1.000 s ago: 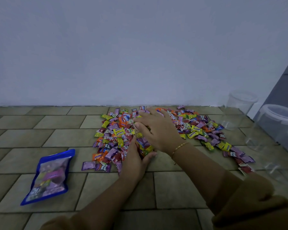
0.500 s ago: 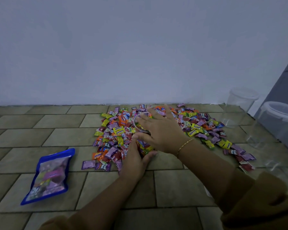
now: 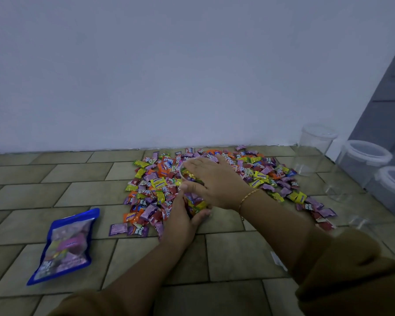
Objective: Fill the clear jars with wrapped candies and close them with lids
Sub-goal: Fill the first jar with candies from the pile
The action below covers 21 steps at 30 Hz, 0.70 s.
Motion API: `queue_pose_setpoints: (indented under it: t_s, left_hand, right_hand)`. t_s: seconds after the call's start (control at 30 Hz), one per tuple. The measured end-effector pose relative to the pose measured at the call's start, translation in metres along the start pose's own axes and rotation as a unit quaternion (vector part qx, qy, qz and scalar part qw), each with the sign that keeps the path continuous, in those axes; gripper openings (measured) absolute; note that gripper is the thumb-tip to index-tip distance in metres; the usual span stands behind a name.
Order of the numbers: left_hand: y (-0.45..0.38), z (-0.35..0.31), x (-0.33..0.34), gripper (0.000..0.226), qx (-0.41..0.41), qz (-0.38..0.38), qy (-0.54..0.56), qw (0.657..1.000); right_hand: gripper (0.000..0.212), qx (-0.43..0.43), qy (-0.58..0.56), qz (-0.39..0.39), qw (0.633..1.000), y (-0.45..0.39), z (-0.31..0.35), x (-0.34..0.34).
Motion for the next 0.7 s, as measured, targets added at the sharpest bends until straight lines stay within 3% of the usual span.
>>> queue_pose_setpoints:
  t_s: [0.17, 0.27, 0.47, 0.6, 0.7]
  left_hand:
    - [-0.001, -0.004, -0.001, 0.092, -0.015, 0.014, 0.0, 1.0]
    - [-0.004, -0.003, -0.005, 0.083, -0.03, 0.02, 0.004, 0.999]
    - [-0.001, -0.009, -0.002, 0.091, -0.037, 0.0, 0.006, 0.999]
    - [0.002, -0.013, 0.006, 0.075, -0.035, -0.054, -0.013, 0.998]
    - [0.005, -0.016, 0.013, 0.081, -0.037, -0.061, 0.001, 0.997]
  right_hand:
    - [0.073, 0.02, -0.023, -0.036, 0.999, 0.001, 0.0, 0.001]
    - [0.075, 0.037, -0.117, -0.043, 0.991, 0.004, 0.002, -0.006]
    - [0.094, 0.116, -0.329, -0.156, 0.924, 0.02, -0.008, -0.003]
    - [0.073, 0.23, -0.325, -0.251, 0.882, 0.047, -0.002, 0.012]
    - [0.061, 0.319, -0.259, -0.251, 0.877, 0.072, 0.003, 0.033]
Point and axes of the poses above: each hand's wrist, its own y-axis away from the middle knuckle, its own x-axis out of the palm, z = x × y, the point moved 1 cm from there along -y, towards the middle knuckle, and after that the axes turned 5 degrees about y, right-handed, at the moved point
